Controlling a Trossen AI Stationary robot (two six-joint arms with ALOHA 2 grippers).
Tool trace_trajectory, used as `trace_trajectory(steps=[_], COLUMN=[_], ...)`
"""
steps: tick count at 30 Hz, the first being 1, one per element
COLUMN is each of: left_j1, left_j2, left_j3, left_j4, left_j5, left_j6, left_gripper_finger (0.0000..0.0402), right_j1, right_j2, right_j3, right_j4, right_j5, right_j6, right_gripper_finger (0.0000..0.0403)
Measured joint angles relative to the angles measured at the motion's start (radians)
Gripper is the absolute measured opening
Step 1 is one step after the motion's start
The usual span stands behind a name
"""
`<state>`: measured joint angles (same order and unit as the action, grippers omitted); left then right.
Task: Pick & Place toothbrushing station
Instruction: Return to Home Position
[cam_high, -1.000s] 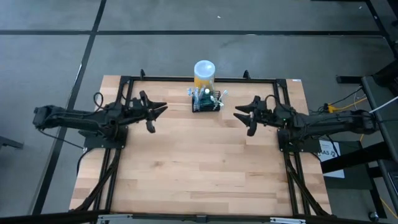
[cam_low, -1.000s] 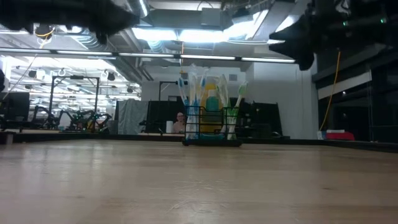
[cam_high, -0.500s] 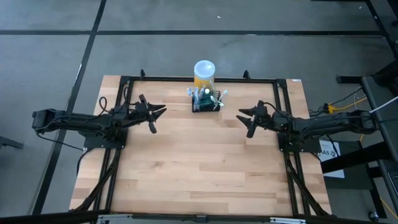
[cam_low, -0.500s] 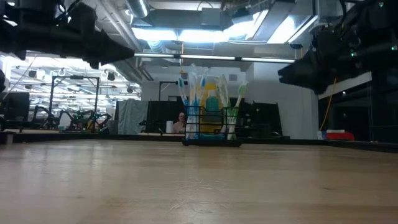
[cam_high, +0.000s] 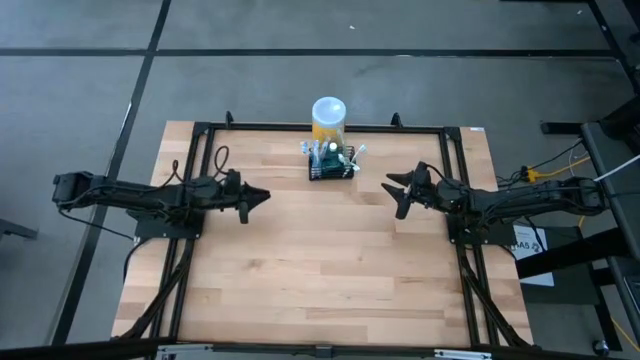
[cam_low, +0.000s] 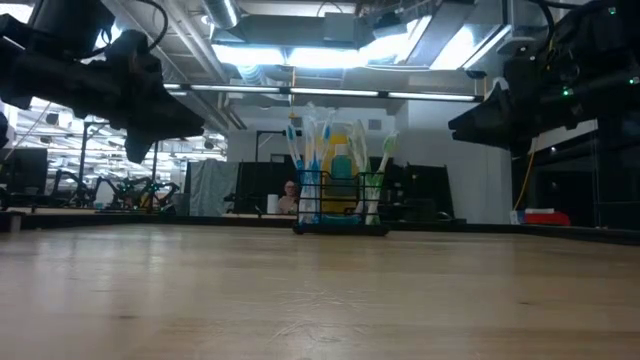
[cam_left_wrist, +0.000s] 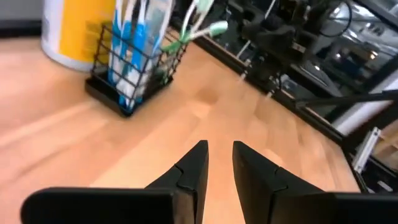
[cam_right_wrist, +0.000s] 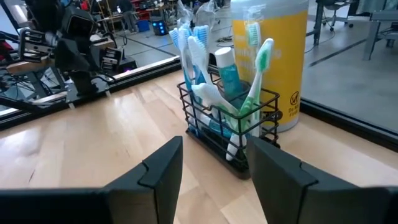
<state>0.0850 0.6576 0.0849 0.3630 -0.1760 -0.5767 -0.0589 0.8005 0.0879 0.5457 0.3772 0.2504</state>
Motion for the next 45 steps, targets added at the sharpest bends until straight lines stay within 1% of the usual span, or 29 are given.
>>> trace_trajectory(steps=[3,6,9,10,11,14,16,21,25,29,32,37,42,45], left_j1=[0.001,-0.006,-0.012,-0.01,-0.01,-0.01,-0.01,0.002,0.046,0.097,0.126,0.135,0.135,0.133], left_j2=[0.001,-0.01,-0.09,-0.118,-0.152,-0.239,-0.292,-0.395,-0.448,-0.488,-0.499,-0.498,-0.498,-0.498], left_j3=[0.0,-0.005,-0.059,-0.075,-0.076,-0.076,-0.076,-0.076,-0.076,-0.076,-0.076,-0.076,-0.076,-0.076], left_j4=[-0.003,-0.004,0.041,0.03,-0.02,-0.11,-0.156,-0.15,-0.151,-0.15,-0.15,-0.151,-0.154,-0.206], left_j5=[0.04,0.045,0.024,0.02,0.022,0.035,0.037,0.043,0.042,0.04,0.039,0.037,0.038,0.033], left_j6=[-0.005,-0.005,-0.005,-0.005,-0.005,-0.005,-0.005,-0.005,-0.005,-0.005,-0.005,-0.005,-0.005,-0.004], left_gripper_finger=[0.0068,0.0067,0.0069,0.007,0.0071,0.0072,0.0072,0.0072,0.0072,0.0072,0.0073,0.0073,0.0073,0.0072], right_j1=[0.0,0.0,-0.001,-0.001,-0.001,0.0,0.0,-0.023,-0.037,-0.052,-0.058,-0.058,-0.064,-0.064], right_j2=[0.0,-0.001,-0.023,-0.036,-0.052,-0.128,-0.182,-0.282,-0.4,-0.499,-0.516,-0.514,-0.492,-0.489], right_j3=[0.0,0.0,0.0,0.0,0.0,0.0,0.0,-0.004,-0.063,-0.073,-0.072,-0.072,-0.071,-0.071], right_j4=[0.0,-0.005,-0.009,-0.015,-0.026,-0.042,-0.043,-0.042,-0.019,-0.113,-0.127,-0.134,-0.286,-0.379], right_j5=[0.0,-0.001,0.006,0.008,0.003,-0.027,-0.028,-0.029,-0.029,-0.026,-0.026,-0.028,-0.025,-0.026], right_j6=[0.0,0.0,0.0,0.0,0.0,0.0,0.0,0.0,-0.001,-0.001,-0.001,-0.001,0.0,0.001], right_gripper_finger=[0.0181,0.0181,0.0181,0.0181,0.0181,0.0181,0.0181,0.0181,0.0181,0.0181,0.0181,0.0181,0.0181,0.0181])
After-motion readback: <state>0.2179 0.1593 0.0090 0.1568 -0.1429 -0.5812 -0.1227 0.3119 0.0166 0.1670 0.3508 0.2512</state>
